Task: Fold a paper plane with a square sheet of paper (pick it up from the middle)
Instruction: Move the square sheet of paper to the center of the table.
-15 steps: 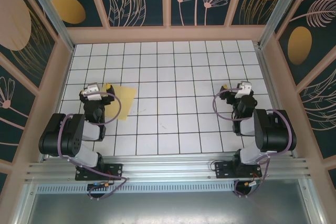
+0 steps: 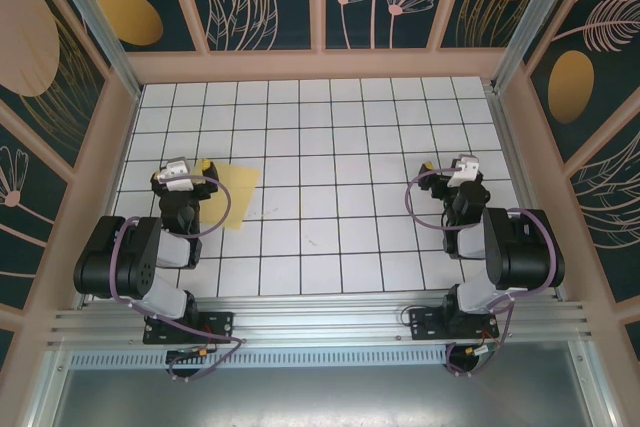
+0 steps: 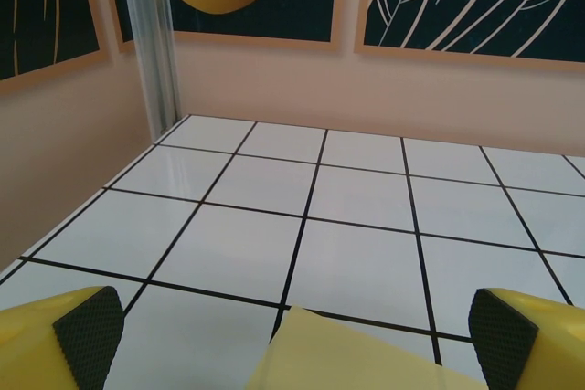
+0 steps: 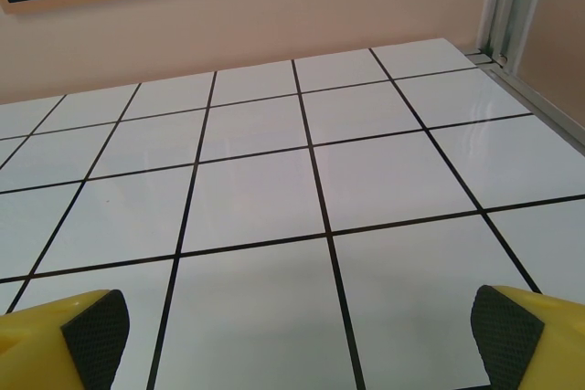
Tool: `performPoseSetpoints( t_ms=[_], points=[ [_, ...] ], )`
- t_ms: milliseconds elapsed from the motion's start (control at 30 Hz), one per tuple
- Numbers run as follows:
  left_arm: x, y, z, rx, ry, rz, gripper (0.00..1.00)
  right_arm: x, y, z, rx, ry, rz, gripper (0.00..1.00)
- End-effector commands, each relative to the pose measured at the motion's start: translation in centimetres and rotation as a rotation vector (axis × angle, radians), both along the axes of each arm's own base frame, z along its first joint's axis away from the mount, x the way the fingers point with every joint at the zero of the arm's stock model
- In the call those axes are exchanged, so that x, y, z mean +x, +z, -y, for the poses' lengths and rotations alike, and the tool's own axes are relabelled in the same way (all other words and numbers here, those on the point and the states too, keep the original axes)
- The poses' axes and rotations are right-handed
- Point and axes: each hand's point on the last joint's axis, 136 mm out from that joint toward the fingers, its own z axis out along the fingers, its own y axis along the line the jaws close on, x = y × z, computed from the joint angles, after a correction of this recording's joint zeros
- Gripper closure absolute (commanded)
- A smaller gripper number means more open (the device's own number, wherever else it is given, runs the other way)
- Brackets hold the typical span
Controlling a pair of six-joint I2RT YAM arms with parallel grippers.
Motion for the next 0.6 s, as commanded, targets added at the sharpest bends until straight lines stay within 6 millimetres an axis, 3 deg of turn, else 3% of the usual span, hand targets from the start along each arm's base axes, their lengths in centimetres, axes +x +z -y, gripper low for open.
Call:
performPoseSetpoints(
  t_ms=[0,200,333,467,567],
  points=[
    [0.2,0.8,-0.7,-0.005,0.035,0.030,0.01,0.5,1.2,0.0,0.005,0.008,0.041,0.01],
    [-0.7,1.5,-1.3,-0.019,0.071,0.067,0.01,0.5,1.3,-0.4,-0.011,0.014,0.040,0.01],
    [-1.1,2.7,-2.3,-0.044,0.133,0.050,0.01,0.7,2.4,-1.0,-0.030,0.030,0.038,0.01],
    [-0.6,4.4,-3.9,-0.157,0.249,0.018,0.02,3.3,2.3,-2.7,0.048,0.063,-0.227,0.01],
    [0.2,4.2,-3.9,-0.322,0.288,-0.077,0.01,3.3,2.8,-4.7,0.110,0.080,-0.330,0.01]
  ],
)
